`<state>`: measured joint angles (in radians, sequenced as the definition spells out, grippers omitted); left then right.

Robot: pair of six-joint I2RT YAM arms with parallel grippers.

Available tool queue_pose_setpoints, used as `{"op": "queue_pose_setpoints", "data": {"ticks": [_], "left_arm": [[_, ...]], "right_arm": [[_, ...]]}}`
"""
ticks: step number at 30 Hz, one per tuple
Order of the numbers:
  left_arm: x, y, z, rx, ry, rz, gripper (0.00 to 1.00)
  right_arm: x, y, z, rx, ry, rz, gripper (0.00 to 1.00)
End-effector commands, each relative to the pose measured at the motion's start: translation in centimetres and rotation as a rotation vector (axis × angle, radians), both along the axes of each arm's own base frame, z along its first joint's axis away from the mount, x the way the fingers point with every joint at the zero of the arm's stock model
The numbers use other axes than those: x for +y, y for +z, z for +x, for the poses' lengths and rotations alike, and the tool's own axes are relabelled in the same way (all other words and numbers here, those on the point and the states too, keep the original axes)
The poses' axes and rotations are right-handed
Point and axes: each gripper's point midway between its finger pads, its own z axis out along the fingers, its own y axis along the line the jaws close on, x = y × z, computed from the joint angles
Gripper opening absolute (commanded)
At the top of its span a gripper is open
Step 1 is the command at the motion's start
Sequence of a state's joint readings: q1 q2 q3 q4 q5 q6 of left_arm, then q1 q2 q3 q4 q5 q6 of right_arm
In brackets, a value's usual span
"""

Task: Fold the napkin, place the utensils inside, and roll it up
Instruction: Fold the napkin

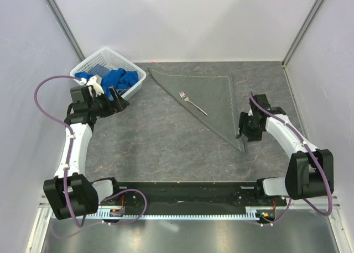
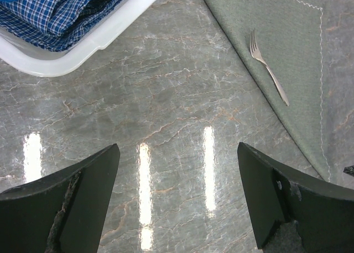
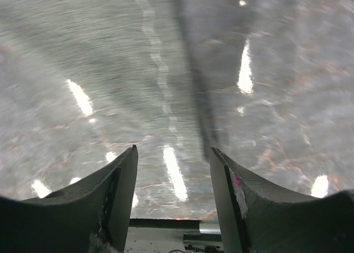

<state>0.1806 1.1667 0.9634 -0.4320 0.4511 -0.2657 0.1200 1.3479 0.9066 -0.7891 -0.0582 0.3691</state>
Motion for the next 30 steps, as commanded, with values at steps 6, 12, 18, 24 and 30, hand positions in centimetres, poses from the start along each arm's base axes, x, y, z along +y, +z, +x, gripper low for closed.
{"op": "queue_pose_setpoints", "data": {"ticks": [6,12,18,24,30], "left_arm": [[-0.7,1.1,0.2,-0.056,-0.04,0.012,0.94],[-0.9,1.1,0.2,-0.055,-0.046,0.014,0.94],[-0.9,1.1,0.2,-0.054,-0.044,0.016,0.94],[-1.0,1.0,0.2,-0.05,-0.047,0.016,0.94],[-0.8,0.9,0.3,-0.049,-0.044,0.018,0.94]], "right_arm": [[-2.8,-2.2,-2.8,0.111,-0.233,0.076,0.56],[-2.1,-3.0,-3.2,0.135,-0.257,0.147,0.53],[-1.9,-3.9,-3.8,0.159,-0.274,0.164,0.51],[-2.0,-5.1,-4.0,0.176,-0.294,0.166,0.51],[-2.4,-6.2,-4.2,0.192,-0.322,0.151,0.49]]}}
